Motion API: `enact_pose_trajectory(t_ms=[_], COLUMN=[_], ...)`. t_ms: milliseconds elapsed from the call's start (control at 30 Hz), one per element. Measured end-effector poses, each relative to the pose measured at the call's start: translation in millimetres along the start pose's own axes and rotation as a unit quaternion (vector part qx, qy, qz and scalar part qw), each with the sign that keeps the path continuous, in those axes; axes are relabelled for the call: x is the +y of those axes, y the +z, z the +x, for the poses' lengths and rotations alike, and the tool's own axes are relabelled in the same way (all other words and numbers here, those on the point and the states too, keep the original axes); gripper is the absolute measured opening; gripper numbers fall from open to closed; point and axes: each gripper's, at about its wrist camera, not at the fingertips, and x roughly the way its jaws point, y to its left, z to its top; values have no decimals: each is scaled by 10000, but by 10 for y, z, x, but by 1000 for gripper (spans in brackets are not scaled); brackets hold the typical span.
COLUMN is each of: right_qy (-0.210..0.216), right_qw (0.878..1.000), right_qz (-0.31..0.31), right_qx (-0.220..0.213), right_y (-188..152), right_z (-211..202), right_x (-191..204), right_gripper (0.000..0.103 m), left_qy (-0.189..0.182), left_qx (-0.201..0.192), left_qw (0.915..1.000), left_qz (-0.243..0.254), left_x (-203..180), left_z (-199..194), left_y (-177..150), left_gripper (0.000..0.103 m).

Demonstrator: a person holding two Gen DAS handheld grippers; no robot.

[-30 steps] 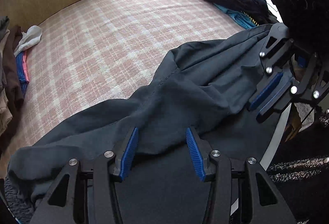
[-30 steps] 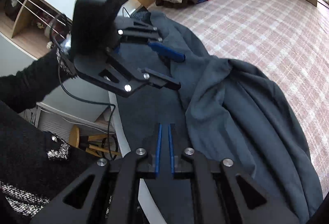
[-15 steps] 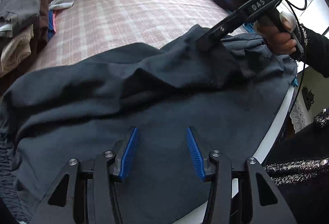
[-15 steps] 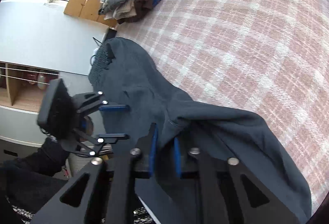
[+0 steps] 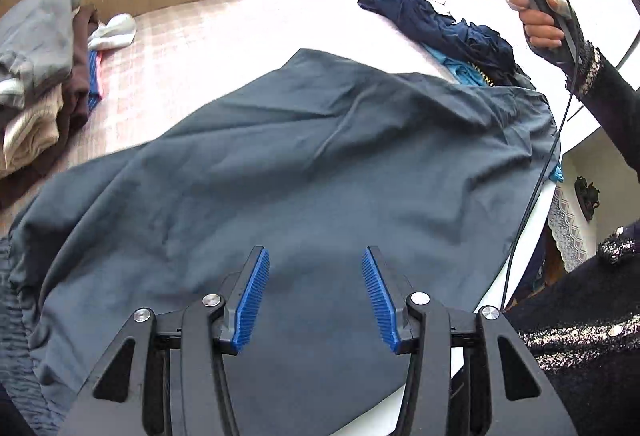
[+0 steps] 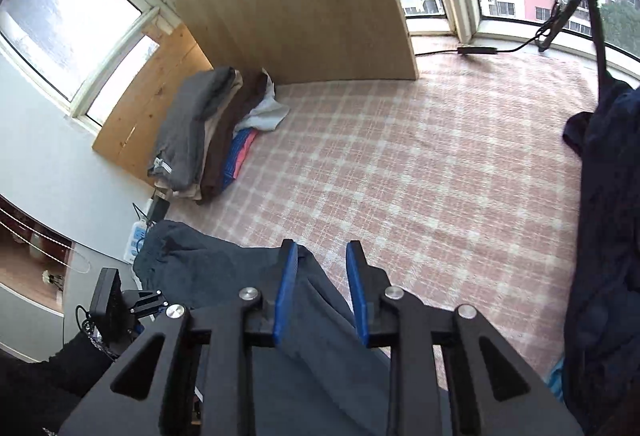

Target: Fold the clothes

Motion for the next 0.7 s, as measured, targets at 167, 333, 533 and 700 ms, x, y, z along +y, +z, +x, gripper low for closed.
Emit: enact_pose_trajectory(t_ms=[167, 333, 533, 700], right_qy=[-670, -1067, -137, 72], right_qw=[9929, 9884, 9998, 9959], right_qz=[414, 451, -43, -345], right_qx=[-890, -986, -118, 831], right_y=[-712, -1180, -1064, -913], right_z=[-1153, -1387, -226, 1142], right_x=[-291, -404, -145, 207], right_gripper=[25, 25, 25, 21], left_qy=[-241, 243, 506, 1042], left_qx=[-244, -152, 222, 352], left_qw=[9978, 9954, 9979, 9939], left_qz=[564, 909, 324, 48], left_x=[-403, -550, -140, 128], left_z=[210, 500, 703, 671], left_y=[463, 780, 683, 370], left_gripper=[47, 47, 46, 45])
